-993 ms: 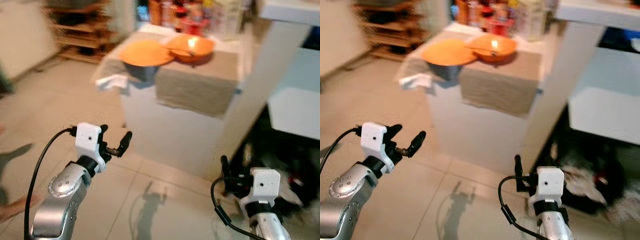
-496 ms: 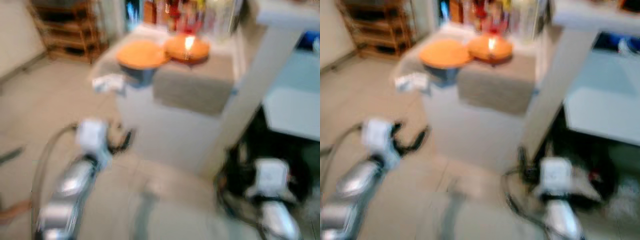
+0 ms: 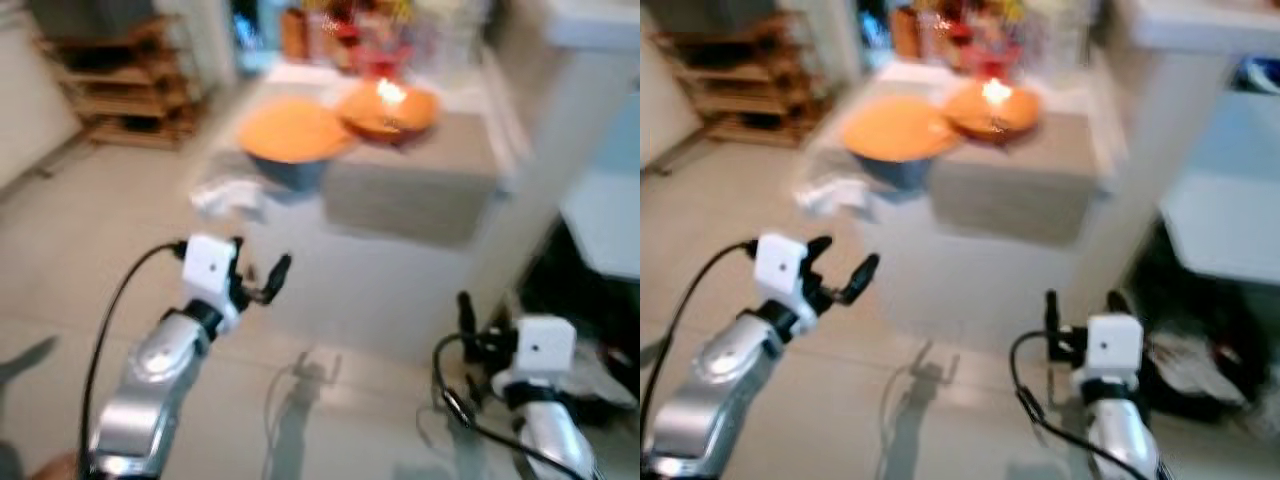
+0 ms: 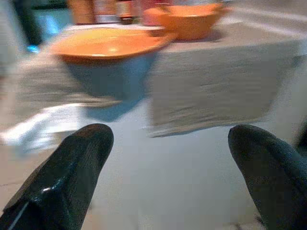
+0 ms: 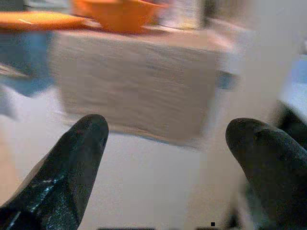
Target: Setting the table
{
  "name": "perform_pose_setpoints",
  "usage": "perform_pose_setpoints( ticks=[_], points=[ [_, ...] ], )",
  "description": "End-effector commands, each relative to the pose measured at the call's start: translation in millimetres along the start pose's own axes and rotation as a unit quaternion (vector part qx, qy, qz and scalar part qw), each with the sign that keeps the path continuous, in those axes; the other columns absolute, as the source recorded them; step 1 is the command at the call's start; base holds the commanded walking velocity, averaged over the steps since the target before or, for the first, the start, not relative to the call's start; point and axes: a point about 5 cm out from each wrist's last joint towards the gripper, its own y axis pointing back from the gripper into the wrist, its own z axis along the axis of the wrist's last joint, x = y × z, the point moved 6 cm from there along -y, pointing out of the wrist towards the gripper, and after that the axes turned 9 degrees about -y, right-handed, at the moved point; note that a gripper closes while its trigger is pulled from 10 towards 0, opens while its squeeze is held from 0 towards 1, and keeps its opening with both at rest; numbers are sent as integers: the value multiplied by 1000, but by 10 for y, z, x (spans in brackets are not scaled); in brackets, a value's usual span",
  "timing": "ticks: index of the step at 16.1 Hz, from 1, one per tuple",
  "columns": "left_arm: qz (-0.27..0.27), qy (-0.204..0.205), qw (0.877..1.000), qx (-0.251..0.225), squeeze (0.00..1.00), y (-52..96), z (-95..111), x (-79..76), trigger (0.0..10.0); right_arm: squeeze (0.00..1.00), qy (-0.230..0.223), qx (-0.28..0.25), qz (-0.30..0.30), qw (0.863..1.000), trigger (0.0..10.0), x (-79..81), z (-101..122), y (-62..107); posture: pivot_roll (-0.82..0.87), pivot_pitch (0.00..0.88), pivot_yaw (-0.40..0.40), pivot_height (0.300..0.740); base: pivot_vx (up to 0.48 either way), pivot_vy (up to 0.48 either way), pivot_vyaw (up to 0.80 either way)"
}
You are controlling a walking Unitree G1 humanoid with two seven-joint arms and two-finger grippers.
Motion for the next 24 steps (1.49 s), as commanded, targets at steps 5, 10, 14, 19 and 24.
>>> perform_pose_setpoints(
  ticks=[5,10,14,19,24],
  points=[
    [1,-11,1000,1,0,12,8,37,10000,0,2,-1,12,1000,10000,92,42,-18,-48,0,15,740,430,96,-689],
    [-7,-24,1000,4,0,-24,21,10,10000,0,5,1,10,1000,10000,103,33,-19,-49,8,17,740,270,0,0],
    [5,-25,1000,-2,0,-38,64,70,10000,0,6,2,11,1000,10000,109,28,-14,-49,10,16,740,0,0,0],
    [43,4,999,33,0,-86,-29,252,10000,0,7,4,13,1000,10000,121,10,-19,-45,7,17,740,0,0,0],
    [90,172,979,68,0,-274,19,496,10000,0,7,5,14,1000,10000,130,5,-17,-44,9,18,740,0,0,0]
  ],
)
